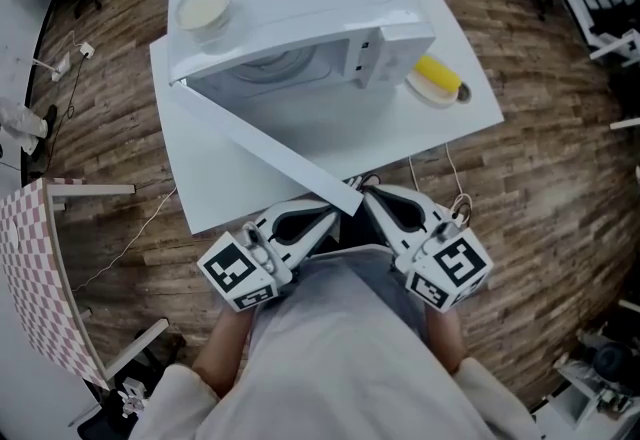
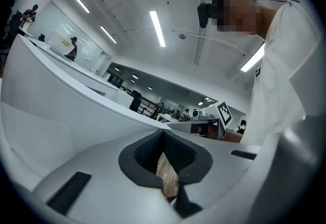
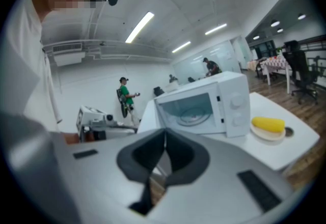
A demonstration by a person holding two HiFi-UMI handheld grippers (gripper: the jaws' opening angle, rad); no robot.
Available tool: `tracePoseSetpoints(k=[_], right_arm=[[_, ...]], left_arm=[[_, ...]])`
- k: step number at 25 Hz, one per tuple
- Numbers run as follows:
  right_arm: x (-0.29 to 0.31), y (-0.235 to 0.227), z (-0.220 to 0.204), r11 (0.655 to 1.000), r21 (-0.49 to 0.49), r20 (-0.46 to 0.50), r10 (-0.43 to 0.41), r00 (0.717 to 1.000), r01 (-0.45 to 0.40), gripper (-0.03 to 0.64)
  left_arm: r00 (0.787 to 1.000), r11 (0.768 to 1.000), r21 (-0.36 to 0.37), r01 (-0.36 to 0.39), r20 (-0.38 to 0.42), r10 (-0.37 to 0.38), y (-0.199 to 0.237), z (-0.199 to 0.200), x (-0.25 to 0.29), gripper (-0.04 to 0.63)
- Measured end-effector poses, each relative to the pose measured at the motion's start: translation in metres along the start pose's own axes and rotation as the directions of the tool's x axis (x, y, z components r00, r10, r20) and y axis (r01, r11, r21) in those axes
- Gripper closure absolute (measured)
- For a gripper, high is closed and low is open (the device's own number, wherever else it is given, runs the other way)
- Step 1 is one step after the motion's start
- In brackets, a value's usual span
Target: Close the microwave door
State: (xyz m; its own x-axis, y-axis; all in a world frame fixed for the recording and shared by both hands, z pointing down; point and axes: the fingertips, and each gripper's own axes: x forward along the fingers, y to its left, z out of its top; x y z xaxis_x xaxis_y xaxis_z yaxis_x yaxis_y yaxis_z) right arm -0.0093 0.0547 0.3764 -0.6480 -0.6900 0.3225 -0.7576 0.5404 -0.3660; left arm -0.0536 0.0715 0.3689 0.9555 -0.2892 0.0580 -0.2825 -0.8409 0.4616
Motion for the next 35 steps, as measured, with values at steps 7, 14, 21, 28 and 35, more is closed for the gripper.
tracePoseSetpoints(k=[7,14,21,28,35], right_arm=[[-0.002,-0.004,0.003,1.0,0.007,0.011,-0.008,1.0,0.008,0.594],[-0.003,-0.013,0.009,1.0,0.025,0.027,-0.013,1.0,0.012,0.594],[-0.002,-0.029,0.013,0.999,0.042,0.035,-0.014,0.999,0.013,0.594],[-0.003,-0.043,0.02,0.999,0.04,0.036,-0.019,0.999,0.018,0.594],[-0.004,-0.053,0.024,0.999,0.046,0.035,-0.023,0.999,0.021,0.594]], left_arm=[[1.0,1.0,-0.012,0.02,0.014,-0.02,0.0,0.005,0.005,0.577],[1.0,1.0,-0.012,0.011,0.006,-0.011,0.006,0.009,0.017,0.577],[1.0,0.999,-0.028,0.018,0.011,-0.018,0.012,0.01,0.032,0.577],[0.999,0.997,-0.083,0.003,0.036,0.0,0.027,0.015,0.036,0.577],[0.999,0.995,-0.097,-0.003,0.038,0.007,0.032,0.02,0.044,0.577]])
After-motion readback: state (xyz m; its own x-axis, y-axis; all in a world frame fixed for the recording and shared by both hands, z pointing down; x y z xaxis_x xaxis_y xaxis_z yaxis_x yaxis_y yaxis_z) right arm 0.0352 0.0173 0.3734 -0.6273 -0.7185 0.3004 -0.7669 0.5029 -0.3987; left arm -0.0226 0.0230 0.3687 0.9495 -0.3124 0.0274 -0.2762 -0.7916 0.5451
